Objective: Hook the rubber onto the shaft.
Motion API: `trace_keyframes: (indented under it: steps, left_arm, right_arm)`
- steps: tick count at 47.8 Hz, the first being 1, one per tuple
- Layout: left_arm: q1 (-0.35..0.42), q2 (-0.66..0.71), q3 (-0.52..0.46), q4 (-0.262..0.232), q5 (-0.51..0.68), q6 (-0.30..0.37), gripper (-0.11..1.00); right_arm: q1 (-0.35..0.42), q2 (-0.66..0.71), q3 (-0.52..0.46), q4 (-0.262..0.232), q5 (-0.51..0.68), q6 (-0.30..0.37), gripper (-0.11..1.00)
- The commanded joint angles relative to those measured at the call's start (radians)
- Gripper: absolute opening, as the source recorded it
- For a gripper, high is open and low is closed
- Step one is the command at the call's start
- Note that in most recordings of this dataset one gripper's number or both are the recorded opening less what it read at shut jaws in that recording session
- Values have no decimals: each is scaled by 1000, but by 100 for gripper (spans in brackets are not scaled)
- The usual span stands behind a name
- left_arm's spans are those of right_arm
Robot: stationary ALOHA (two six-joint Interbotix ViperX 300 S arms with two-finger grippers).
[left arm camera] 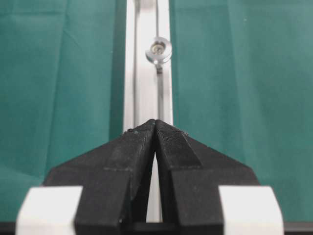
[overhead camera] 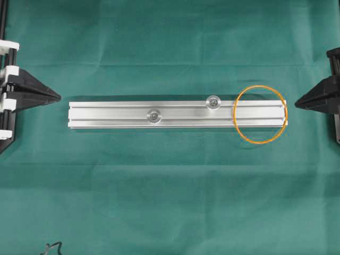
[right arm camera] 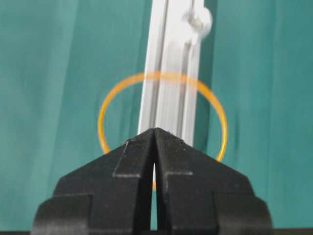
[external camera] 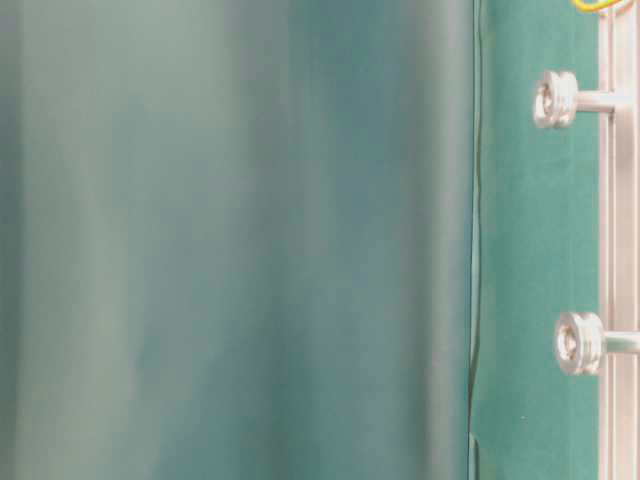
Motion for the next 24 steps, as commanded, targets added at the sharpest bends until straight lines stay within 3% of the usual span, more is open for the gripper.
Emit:
trace_keyframes:
  steps: [1,13,24]
  left_arm:
    - [0,8,-29,3,-5,2,0]
    - [0,8,-29,3,-3,2,0]
    - [0,8,-31,3,0,2,0]
  right_arm:
    - [-2,26,-44,3,84,14,3]
    - [-2,101,-107,0,347,29,3]
    - [-2,147,-141,0,460,31,3]
